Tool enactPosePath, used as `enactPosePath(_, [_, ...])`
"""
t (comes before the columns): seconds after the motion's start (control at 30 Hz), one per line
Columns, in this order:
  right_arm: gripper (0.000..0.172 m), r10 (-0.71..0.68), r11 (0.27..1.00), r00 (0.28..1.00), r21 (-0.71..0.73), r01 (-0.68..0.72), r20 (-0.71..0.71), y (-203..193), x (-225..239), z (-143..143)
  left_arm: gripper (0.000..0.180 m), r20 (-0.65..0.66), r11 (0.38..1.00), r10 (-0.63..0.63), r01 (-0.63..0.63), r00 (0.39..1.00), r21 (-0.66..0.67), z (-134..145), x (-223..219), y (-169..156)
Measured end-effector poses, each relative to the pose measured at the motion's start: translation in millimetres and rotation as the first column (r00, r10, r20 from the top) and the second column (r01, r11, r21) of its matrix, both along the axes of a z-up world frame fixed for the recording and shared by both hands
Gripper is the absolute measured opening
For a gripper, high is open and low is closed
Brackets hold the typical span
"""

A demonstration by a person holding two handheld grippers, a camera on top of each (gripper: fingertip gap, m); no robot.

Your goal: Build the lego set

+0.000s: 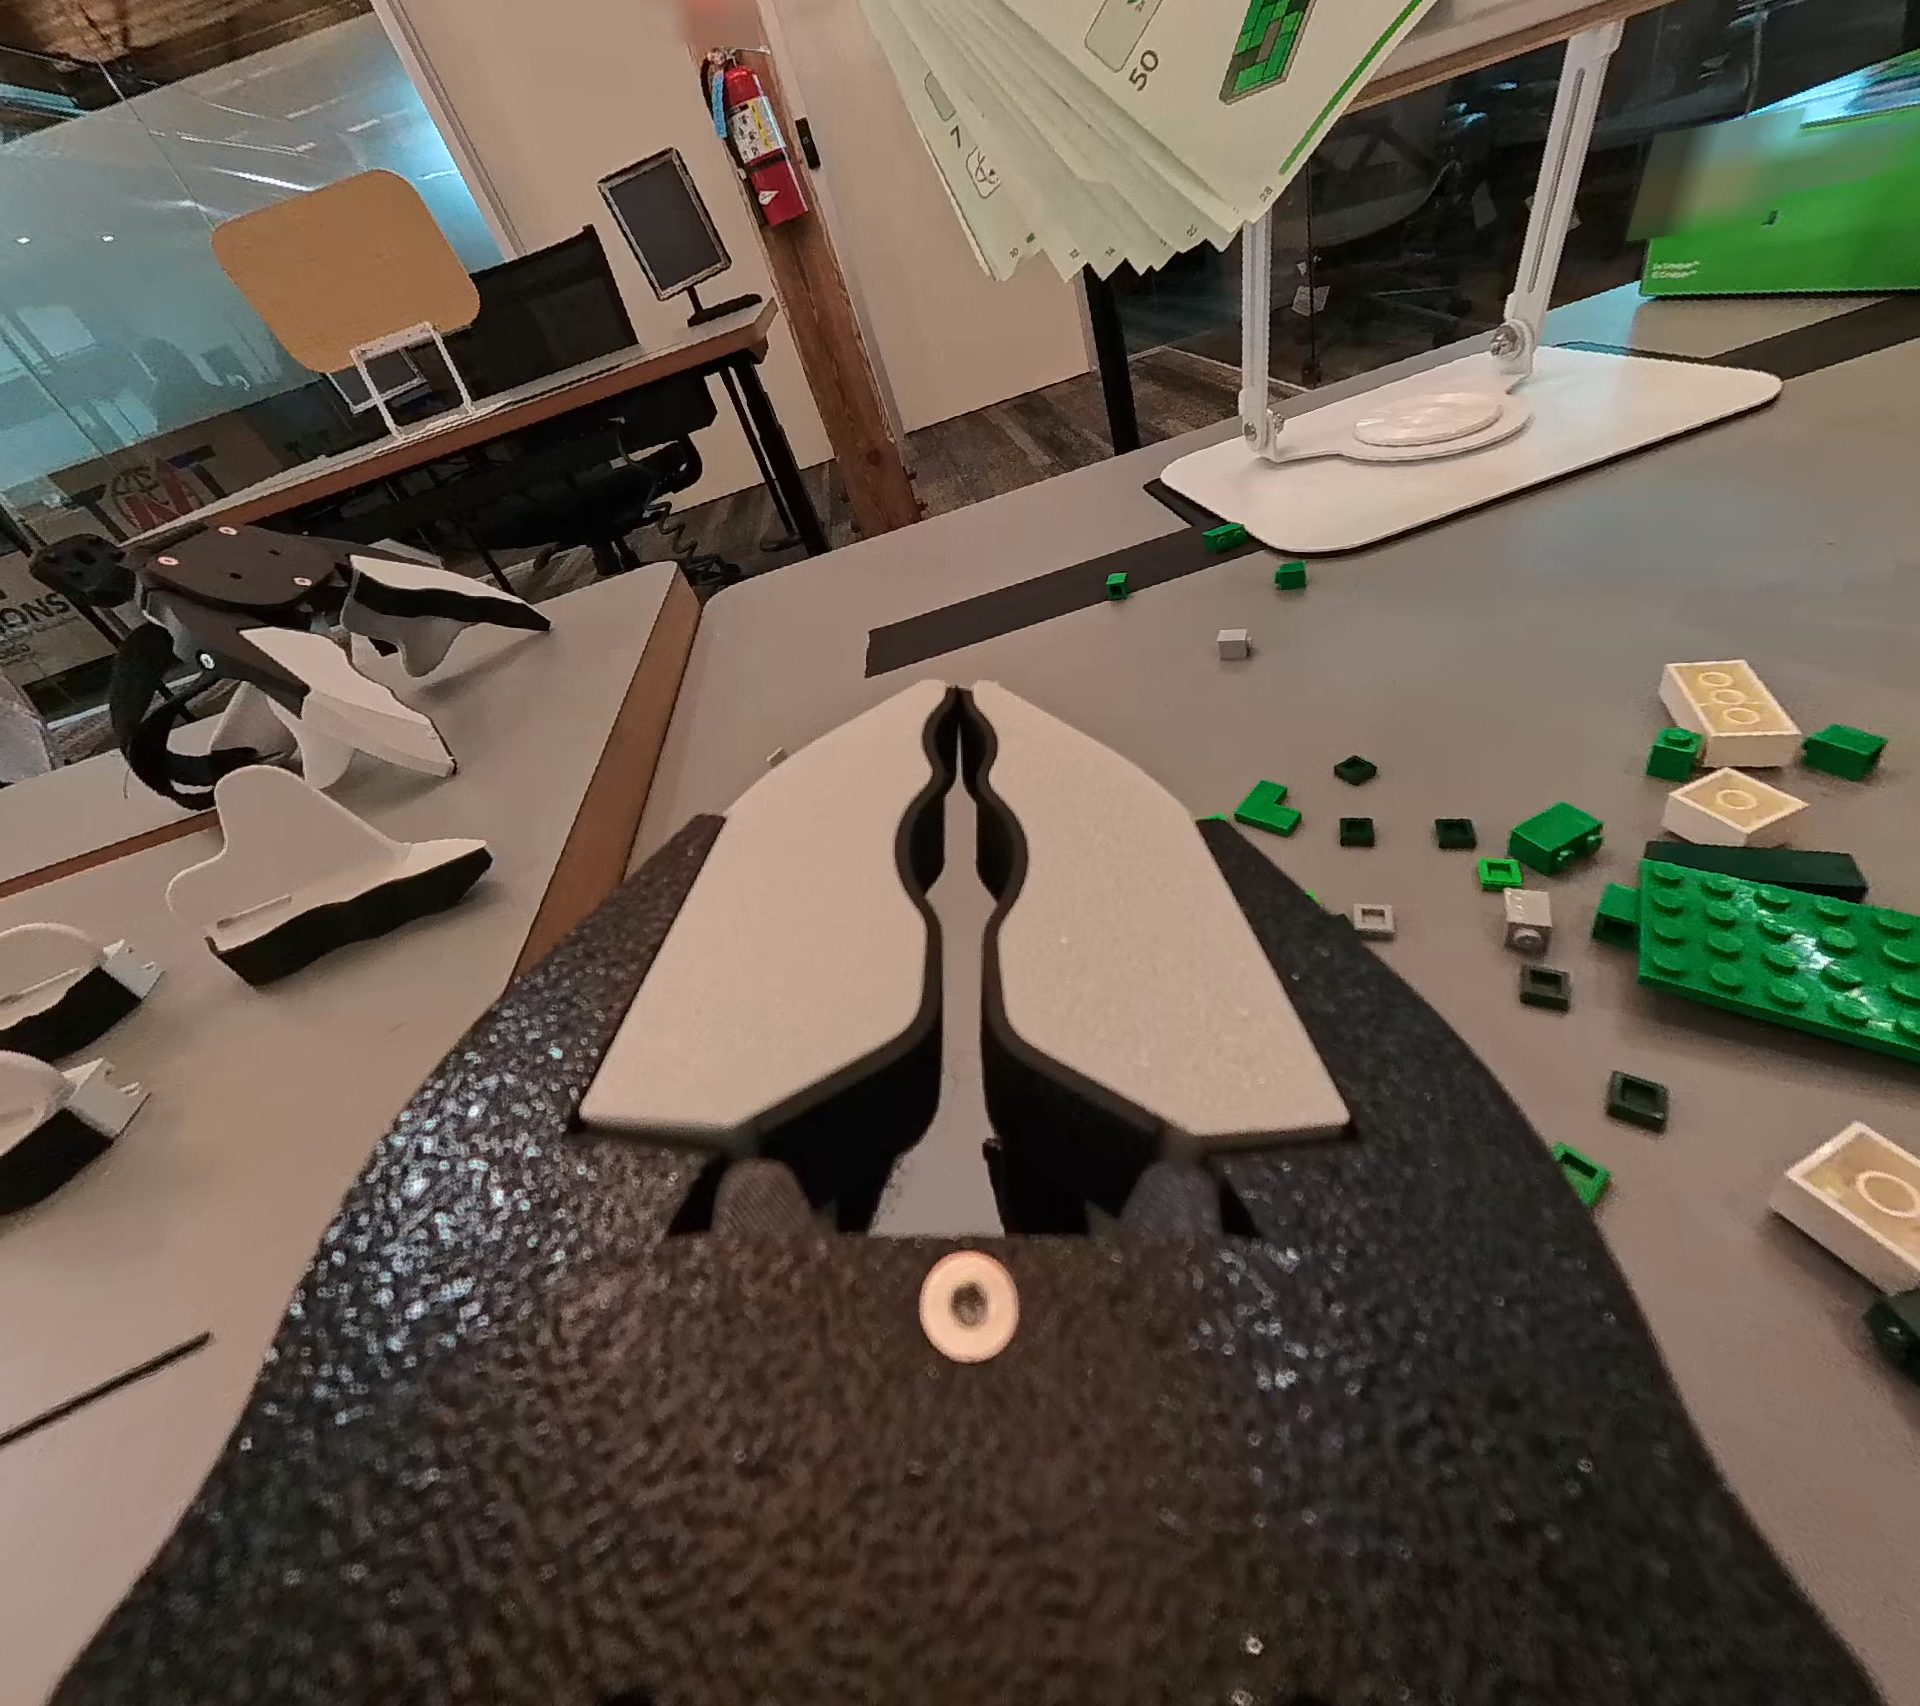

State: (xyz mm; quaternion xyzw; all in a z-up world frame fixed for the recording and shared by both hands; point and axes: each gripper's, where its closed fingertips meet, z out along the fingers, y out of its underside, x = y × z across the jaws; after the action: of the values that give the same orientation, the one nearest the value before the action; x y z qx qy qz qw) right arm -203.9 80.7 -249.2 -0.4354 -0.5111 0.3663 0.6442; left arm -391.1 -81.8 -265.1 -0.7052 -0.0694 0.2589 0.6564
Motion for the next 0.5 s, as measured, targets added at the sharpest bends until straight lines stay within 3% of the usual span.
enactPosePath(0.07, [0.000,0.225,0.969,0.966,0.078,-0.236,0.125,-44.1,-4.1,-0.1,0.000,0.000,1.000,0.001,-0.001,1.000,0.010,1.1,-0.9,-0.9])
enactPosePath(0.1, [0.000,0.380,0.916,0.895,0.041,-0.399,0.233,-75.9,-5.0,-7.6,0.000,-0.001,1.000,-0.001,0.001,1.000,0.019,2.2,-1.1,-1.6])
enactPosePath(0.13, [0.000,0.528,0.836,0.774,-0.051,-0.547,0.351,-110.4,-1.9,-19.2,0.000,-0.001,1.000,-0.004,0.004,1.000,0.031,3.8,-1.2,-2.9])
enactPosePath(0.2, [0.000,0.685,0.685,0.519,-0.209,-0.698,0.511,-169.9,11.0,-39.0,0.000,0.002,0.998,-0.020,0.020,1.000,0.054,6.4,-0.4,-3.4])
enactPosePath(0.27, [0.000,0.652,0.640,0.365,-0.224,-0.735,0.665,-203.2,17.2,-64.2,0.000,0.001,0.997,-0.037,0.037,0.999,0.073,8.8,2.1,-4.2])
enactPosePath(0.3, [0.000,0.604,0.637,0.327,-0.193,-0.746,0.727,-211.2,17.2,-76.2,0.000,-0.005,0.996,-0.040,0.040,0.999,0.073,9.4,2.8,-4.2])
enactPosePath(0.33, [0.000,0.553,0.649,0.337,-0.141,-0.748,0.762,-214.6,12.9,-84.2,0.000,-0.016,0.997,-0.039,0.040,0.999,0.070,10.0,2.9,-3.9])
enactPosePath(0.4, [0.000,0.569,0.599,0.274,-0.163,-0.784,0.775,-227.9,17.0,-93.8,0.000,-0.037,0.997,-0.038,0.040,0.999,0.063,10.9,4.3,-4.2])
enactPosePath(0.5, [0.038,0.664,0.539,0.101,-0.381,-0.752,0.740,-245.5,29.6,-98.3,0.000,-0.041,0.997,-0.041,0.044,0.998,0.066,11.5,5.0,-2.9])
